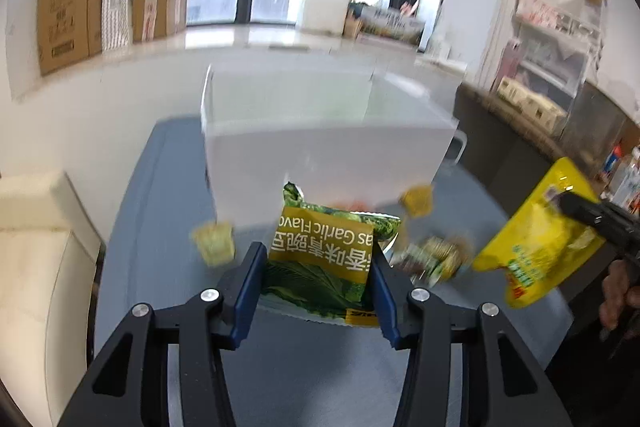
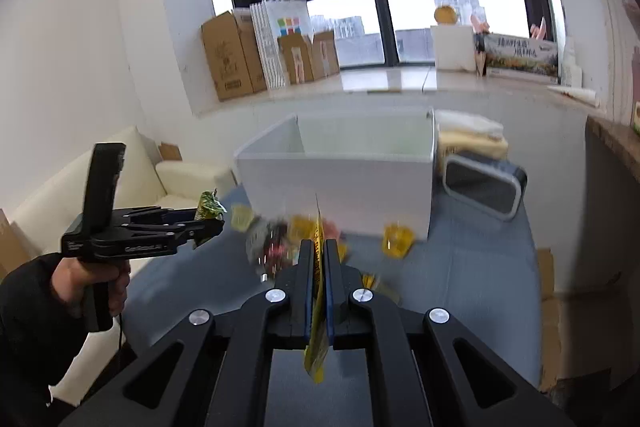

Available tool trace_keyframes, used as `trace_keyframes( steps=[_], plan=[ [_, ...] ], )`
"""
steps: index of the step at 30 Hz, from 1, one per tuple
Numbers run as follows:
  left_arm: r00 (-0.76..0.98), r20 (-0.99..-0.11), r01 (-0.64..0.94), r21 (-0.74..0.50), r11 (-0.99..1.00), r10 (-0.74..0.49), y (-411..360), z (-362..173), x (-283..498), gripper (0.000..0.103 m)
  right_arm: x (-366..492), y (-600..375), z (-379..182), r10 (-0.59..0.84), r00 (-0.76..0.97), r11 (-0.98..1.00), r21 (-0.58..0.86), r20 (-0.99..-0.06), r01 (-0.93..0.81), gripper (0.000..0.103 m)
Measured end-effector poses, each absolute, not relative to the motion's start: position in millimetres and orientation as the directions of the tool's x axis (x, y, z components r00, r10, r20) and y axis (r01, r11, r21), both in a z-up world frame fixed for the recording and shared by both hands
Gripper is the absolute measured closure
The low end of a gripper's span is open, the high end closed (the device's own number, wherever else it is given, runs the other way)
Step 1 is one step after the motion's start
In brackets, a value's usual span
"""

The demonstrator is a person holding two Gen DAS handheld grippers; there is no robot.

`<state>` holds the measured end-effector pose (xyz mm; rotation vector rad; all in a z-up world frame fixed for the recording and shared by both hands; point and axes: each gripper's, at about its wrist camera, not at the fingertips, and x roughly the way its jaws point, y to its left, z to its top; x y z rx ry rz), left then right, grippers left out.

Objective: Organize snacks
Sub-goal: 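Carry both bags over the white box and release them inside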

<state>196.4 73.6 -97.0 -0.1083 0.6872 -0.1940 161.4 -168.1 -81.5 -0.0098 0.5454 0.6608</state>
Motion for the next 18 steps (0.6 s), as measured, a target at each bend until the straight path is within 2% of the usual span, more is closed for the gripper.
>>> trace_keyframes(
  steps=[9,14,18],
  plan=[
    [0.829,-0.525,0.15,-0.12,0.981,-0.191,80.8,-16.8,258.2,0.049,227.9,-146.7,-21.2,0.584,0.707,0.793,0.093,-0.399,-0.602,0.099],
    [0.831,-0.533,0.113,-0.121,0.986,-0.16,94.1,-7.4,317.8,0.049,287.4,-120.3,1.6,0.579,0.729,0.801,0.09,-0.364,-0.592,0.099],
    [0.811,-0.56,0.091,-0.168,0.982,-0.171,107.8,-17.5,358.0,0.049,328.0,-106.0,2.4,0.569,0.732,0.813,0.121,-0.375,-0.569,0.099]
  ],
)
